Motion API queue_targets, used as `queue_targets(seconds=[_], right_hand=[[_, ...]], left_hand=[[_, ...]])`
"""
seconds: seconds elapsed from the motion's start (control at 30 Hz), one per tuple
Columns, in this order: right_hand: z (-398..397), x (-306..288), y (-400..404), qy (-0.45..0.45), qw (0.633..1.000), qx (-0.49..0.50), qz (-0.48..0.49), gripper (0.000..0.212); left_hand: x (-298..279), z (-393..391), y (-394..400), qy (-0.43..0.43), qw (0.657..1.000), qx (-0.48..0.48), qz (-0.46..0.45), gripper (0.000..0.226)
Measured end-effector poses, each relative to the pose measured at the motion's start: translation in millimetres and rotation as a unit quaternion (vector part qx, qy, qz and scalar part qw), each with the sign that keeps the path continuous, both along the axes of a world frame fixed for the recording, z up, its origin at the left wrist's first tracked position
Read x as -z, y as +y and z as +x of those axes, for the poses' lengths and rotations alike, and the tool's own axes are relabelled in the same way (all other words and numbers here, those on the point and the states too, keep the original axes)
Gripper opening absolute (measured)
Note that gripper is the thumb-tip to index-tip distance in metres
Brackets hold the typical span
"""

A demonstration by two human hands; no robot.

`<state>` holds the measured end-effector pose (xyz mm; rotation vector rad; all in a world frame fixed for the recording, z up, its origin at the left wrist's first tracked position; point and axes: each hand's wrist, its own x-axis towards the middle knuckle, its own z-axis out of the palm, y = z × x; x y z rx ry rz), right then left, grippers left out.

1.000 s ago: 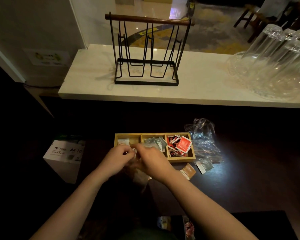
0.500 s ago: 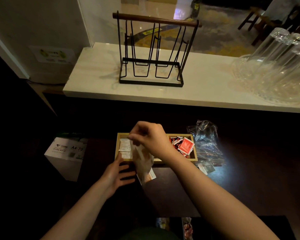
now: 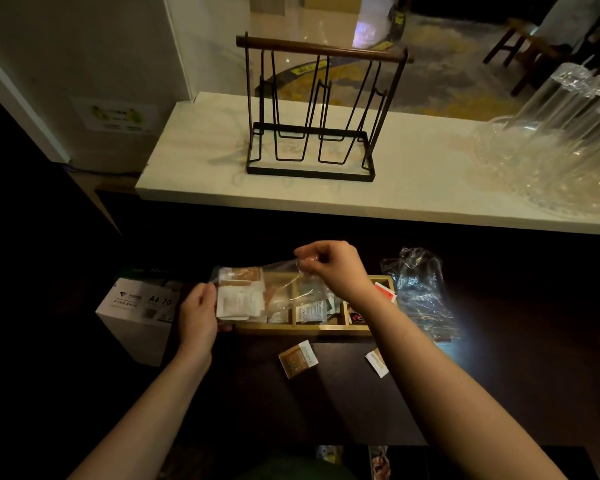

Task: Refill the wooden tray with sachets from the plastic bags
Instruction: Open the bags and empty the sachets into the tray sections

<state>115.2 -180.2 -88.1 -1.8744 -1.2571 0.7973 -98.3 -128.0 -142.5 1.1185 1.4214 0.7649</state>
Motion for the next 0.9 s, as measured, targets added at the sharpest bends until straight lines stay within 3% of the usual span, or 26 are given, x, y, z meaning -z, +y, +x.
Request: queue_targets(seconds=[0.17,0.3,0.9], right_hand=[[-2.7,26.0,2.7,-0.031,0.999,0.004,-0.031,0.019],[-6.8,39.6,4.4,-0.028,0.999,0.011,-0.018,0.015],[-19.5,68.6,7.9,0.101,0.994,0.033,-0.017,0.015]], left_hand=[[2.4,-18.4,19.6,0.086,0.989,0.003,0.123,0.036],[-15.6,-17.1,25.0,0.089,0.980,0.009,0.180,0.027],[-45.7,-2.0,22.3,0.034,0.968,0.019,0.248,0.029]])
